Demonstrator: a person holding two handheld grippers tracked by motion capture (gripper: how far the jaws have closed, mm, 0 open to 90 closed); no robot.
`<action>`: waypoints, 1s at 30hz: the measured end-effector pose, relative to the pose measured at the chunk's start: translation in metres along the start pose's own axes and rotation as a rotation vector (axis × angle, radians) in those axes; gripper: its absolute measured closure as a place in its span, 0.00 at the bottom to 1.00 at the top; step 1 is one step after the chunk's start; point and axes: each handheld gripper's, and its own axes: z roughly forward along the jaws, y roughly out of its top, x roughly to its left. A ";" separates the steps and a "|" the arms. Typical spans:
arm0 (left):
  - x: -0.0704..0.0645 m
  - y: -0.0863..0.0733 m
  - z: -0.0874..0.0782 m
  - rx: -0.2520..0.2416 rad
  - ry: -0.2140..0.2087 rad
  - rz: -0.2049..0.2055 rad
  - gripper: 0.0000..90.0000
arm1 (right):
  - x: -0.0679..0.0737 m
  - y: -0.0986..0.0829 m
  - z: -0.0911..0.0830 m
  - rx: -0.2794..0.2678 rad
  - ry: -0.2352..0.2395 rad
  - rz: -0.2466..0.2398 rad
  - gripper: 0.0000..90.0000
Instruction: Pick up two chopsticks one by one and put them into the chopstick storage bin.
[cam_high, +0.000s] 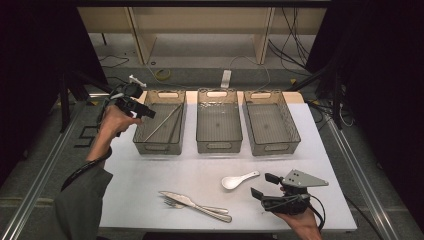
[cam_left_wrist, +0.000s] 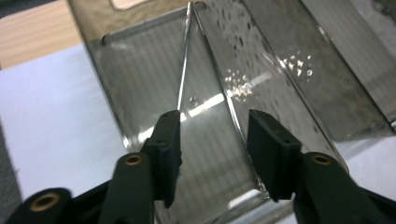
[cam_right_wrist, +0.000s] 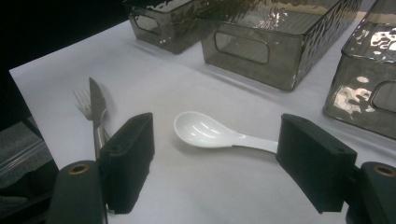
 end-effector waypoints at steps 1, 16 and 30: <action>0.000 0.000 -0.003 -0.012 -0.001 -0.005 0.56 | 0.000 0.000 0.001 0.003 0.001 0.000 0.32; -0.016 -0.016 -0.020 -0.091 -0.091 0.002 0.37 | -0.001 0.001 -0.001 0.003 0.002 -0.003 0.31; -0.037 -0.064 -0.030 -0.213 -0.183 -0.003 0.30 | -0.011 0.016 0.003 0.068 0.019 -0.069 0.31</action>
